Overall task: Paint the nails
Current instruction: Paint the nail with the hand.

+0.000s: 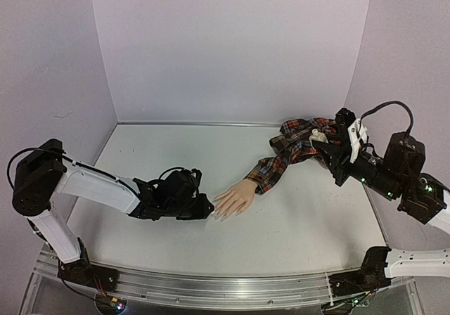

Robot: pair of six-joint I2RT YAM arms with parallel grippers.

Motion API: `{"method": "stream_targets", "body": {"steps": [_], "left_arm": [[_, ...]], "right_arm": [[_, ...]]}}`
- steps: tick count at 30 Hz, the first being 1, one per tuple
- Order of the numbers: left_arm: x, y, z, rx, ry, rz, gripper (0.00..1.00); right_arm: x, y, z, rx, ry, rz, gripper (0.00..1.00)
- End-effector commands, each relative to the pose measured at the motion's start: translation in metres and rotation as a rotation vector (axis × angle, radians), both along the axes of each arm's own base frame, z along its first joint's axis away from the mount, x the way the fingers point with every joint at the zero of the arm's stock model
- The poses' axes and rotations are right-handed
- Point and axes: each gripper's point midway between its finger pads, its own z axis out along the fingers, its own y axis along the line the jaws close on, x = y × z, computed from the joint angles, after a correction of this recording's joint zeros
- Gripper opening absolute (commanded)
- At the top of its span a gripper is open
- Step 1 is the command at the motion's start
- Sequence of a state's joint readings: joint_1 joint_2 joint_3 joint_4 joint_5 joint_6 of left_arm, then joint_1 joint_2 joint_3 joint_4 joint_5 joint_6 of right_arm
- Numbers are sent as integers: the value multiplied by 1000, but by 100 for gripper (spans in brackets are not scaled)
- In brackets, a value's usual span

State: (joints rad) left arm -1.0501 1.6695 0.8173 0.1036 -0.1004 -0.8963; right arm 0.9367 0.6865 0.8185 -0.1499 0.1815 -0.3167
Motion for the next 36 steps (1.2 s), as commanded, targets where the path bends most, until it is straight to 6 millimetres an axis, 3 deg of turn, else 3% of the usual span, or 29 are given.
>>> {"method": "stream_targets", "body": {"steps": [1, 11, 18, 27, 36], "left_arm": [[2, 1, 17, -23, -26, 23, 0], [-7, -6, 39, -6, -98, -11, 0], [-5, 20, 49, 21, -121, 64, 0], [4, -17, 53, -57, -115, -28, 0], [9, -18, 38, -51, -79, -23, 0]], "right_arm": [[-2, 2, 10, 25, -17, 15, 0], [-3, 2, 11, 30, -17, 16, 0], [-4, 0, 12, 32, -20, 14, 0], [-3, 2, 12, 25, -17, 19, 0], [-3, 2, 12, 24, -18, 19, 0]]}}
